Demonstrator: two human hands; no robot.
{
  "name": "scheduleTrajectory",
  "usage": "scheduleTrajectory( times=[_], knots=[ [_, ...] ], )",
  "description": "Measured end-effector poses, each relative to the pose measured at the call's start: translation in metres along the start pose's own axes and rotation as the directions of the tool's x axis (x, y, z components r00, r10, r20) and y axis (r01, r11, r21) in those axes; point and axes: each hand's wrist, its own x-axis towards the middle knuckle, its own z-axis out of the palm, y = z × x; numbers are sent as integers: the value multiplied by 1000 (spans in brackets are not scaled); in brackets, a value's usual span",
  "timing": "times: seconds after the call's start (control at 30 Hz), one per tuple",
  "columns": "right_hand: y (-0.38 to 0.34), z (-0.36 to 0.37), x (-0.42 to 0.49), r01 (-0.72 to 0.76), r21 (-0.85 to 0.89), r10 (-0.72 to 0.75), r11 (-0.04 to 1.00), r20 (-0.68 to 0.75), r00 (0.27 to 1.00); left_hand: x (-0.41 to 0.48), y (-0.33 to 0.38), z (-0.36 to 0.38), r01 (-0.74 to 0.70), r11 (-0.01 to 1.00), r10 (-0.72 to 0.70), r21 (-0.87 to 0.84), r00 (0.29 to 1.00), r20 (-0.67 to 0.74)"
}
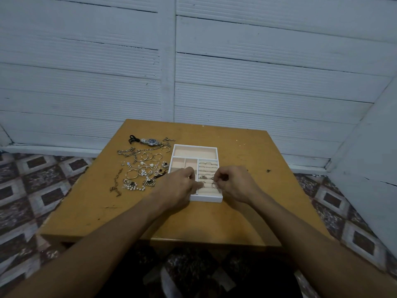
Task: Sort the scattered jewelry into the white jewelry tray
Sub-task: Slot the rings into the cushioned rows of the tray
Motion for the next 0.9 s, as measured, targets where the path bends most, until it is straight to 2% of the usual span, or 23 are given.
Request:
scheduleTrajectory(
  times=[0.33, 0.6, 0.73, 0.9],
  knots=[
    [1, 8, -6, 27, -43, -29, 999, -51, 998, -3, 1, -1, 54, 990, -64, -128, 995, -75],
    [3, 13, -9, 87, -150, -90, 985, -17, 996, -1, 0, 3, 85, 992, -103, -94, 973, -205],
    [10, 19, -17, 148, -228, -157, 962, -24, 987, -5, 3, 2, 115, 989, -131, -90, 974, -185],
    [9, 23, -25, 140, -254, -157, 957, -47, 987, -10, 3, 4, 133, 987, -147, -92, 975, -169]
  ],
)
